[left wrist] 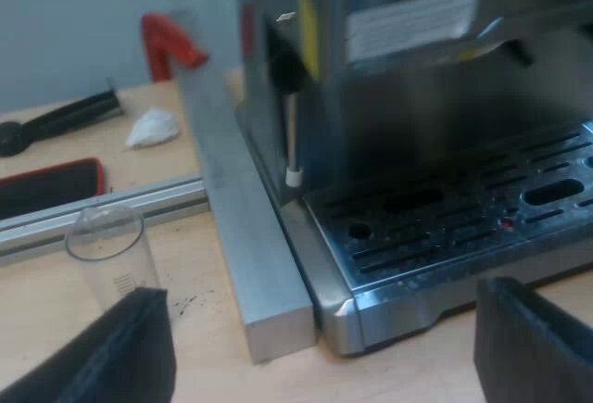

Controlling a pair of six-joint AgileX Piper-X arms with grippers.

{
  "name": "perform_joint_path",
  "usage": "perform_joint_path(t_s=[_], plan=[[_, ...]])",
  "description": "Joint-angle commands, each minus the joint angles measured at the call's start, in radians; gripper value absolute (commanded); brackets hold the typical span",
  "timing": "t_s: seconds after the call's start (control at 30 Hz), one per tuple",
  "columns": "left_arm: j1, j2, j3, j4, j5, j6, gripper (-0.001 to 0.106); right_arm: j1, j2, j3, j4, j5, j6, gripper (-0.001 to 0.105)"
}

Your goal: Put the handle in the coffee machine

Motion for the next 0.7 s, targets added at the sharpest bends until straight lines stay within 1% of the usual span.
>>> perform_joint_path(t_s=[0.03,0.07,0.1,0.13,0.2,0.23,0.33,0.37,0.4,0.47,0.53,0.6,0.7], plan=[[-0.004,-0.07,-0.007,0.049,0.077,-0.019,0.069,0.003,-0.027,-0.013,0.028,-0.081,0.0,0.079],[-0.004,-0.087,-0.007,0.07,0.093,-0.019,0.069,0.003,-0.032,-0.013,0.031,-0.094,0.0,0.079],[-0.004,-0.1,-0.007,0.086,0.103,-0.019,0.069,0.003,-0.047,-0.013,0.038,-0.152,0.0,0.079],[-0.004,-0.1,-0.007,0.086,0.103,-0.019,0.069,0.003,-0.056,-0.013,0.048,-0.235,-0.015,0.079],[-0.004,-0.117,-0.007,0.105,0.118,-0.019,0.069,0.003,-0.057,-0.013,0.057,-0.29,-0.034,0.079],[-0.004,-0.13,-0.007,0.12,0.133,-0.019,0.069,0.003,-0.057,-0.013,0.069,-0.338,-0.05,0.079],[-0.004,-0.152,-0.007,0.151,0.15,-0.019,0.069,0.003,-0.057,-0.013,0.074,-0.39,-0.071,0.079],[-0.004,-0.16,-0.007,0.186,0.184,-0.019,0.069,0.003,-0.057,-0.013,0.074,-0.401,-0.078,0.079],[-0.004,-0.159,-0.007,0.208,0.217,-0.019,0.069,0.003,-0.057,-0.013,0.074,-0.442,-0.091,0.079],[-0.007,-0.159,-0.007,0.221,0.237,-0.019,0.074,0.003,-0.057,-0.013,0.074,-0.453,-0.09,0.079],[-0.02,-0.159,-0.007,0.223,0.244,-0.016,0.083,0.003,-0.051,-0.013,0.074,-0.459,-0.086,0.079],[-0.025,-0.159,-0.007,0.223,0.244,-0.016,0.085,0.003,-0.042,-0.013,0.074,-0.459,-0.084,0.079],[-0.064,-0.154,-0.007,0.226,0.244,-0.016,0.085,0.003,-0.014,-0.013,0.078,-0.459,-0.082,0.079]])
